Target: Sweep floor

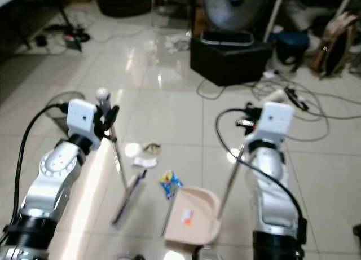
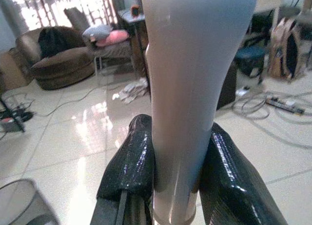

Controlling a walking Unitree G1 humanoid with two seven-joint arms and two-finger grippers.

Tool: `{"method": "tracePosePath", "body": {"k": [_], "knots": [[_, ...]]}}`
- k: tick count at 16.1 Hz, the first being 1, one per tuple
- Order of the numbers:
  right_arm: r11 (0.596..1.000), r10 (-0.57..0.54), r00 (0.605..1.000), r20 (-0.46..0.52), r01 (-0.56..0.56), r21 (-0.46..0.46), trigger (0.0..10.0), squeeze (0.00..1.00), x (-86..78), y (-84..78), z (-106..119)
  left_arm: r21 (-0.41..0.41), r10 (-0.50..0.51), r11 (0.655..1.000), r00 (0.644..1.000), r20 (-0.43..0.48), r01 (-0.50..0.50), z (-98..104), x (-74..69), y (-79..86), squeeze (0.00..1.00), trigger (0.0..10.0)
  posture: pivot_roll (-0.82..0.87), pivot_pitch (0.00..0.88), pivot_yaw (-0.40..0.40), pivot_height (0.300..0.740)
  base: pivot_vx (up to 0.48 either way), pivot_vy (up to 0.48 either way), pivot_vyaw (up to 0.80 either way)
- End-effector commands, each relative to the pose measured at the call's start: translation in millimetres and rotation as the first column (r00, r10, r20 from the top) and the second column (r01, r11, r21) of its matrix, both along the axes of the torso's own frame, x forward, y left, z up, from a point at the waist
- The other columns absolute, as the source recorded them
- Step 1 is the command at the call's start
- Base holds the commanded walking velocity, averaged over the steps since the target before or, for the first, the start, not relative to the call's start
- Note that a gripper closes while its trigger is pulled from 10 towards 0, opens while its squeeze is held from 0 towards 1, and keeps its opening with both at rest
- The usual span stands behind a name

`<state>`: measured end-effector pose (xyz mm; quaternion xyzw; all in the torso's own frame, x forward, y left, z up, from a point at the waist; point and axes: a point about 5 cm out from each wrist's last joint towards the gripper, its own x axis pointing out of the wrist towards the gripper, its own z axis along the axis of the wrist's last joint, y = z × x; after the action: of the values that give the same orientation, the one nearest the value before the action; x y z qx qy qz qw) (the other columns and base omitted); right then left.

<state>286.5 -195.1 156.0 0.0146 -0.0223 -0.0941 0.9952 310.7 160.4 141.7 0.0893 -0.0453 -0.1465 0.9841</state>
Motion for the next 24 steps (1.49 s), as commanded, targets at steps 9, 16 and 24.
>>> {"method": "tracePosePath", "body": {"k": [9,16,24], "knots": [[0.997,0.069,0.996,0.063,-0.07,0.015,10.0,0.0,8.5,10.1,12.6,0.002,0.043,0.999,0.999,0.031,-0.044,4.6,-5.7,7.2,0.0,10.0,0.03,0.1,0.023,0.74,0.29,0.0,-0.05],[0.998,0.058,0.996,0.064,-0.06,0.032,10.0,0.0,8.0,10.5,10.1,0.008,0.027,1.0,0.999,0.033,-0.028,7.7,-4.5,6.0,0.0,10.0,0.04,0.11,0.023,0.74,0.303,0.0,-0.41],[0.998,0.056,0.996,0.071,-0.057,0.008,10.0,0.0,8.0,4.4,12.7,-0.031,-0.007,0.999,0.999,0.034,0.008,5.0,-5.3,-2.2,0.0,10.0,0.02,0.081,0.034,0.74,0.294,0.0,0.0]]}}
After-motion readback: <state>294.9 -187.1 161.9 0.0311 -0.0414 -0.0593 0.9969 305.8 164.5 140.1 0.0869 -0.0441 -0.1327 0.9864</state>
